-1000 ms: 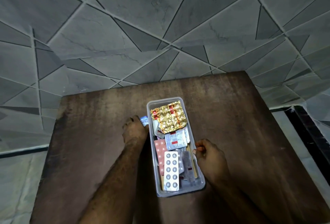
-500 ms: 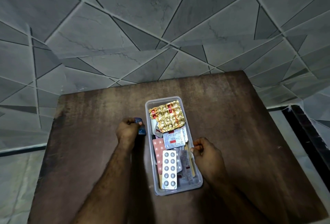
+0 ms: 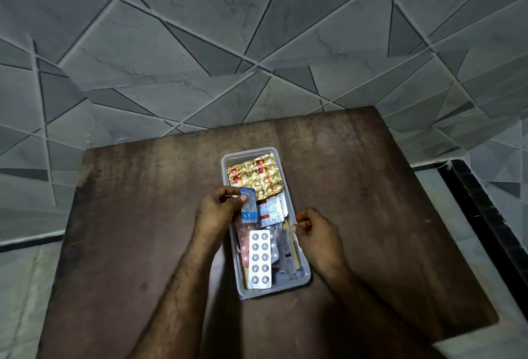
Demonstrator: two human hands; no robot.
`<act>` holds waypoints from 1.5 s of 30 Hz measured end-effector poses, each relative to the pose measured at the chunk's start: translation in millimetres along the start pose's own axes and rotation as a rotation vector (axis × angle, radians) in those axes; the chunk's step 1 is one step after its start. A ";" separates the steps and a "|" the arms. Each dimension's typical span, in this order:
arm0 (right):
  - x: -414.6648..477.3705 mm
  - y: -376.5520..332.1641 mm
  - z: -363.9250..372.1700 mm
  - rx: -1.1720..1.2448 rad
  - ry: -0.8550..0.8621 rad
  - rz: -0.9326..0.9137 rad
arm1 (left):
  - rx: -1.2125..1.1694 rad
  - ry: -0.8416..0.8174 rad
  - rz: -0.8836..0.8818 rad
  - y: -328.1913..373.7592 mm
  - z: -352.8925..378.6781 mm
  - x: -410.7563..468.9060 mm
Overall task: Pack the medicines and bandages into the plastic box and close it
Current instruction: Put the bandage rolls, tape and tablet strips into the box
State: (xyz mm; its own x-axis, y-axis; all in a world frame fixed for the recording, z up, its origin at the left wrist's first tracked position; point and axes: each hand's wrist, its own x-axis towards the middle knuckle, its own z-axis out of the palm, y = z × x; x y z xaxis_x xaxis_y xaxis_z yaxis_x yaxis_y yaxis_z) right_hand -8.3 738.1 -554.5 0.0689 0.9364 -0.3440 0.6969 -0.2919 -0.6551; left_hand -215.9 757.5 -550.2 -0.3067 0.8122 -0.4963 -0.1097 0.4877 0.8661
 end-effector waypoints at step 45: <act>28.1 23.5 27.6 0.092 -0.097 0.334 | 0.602 0.112 0.067 -30.4 -27.8 -47.3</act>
State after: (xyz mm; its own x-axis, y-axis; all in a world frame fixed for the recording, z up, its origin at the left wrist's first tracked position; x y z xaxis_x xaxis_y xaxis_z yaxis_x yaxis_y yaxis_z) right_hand -9.7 752.2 -598.1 0.2107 0.7649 -0.6086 0.5802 -0.5990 -0.5519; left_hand -224.3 695.3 -551.4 -0.3955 0.8248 -0.4041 0.4563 0.5583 0.6929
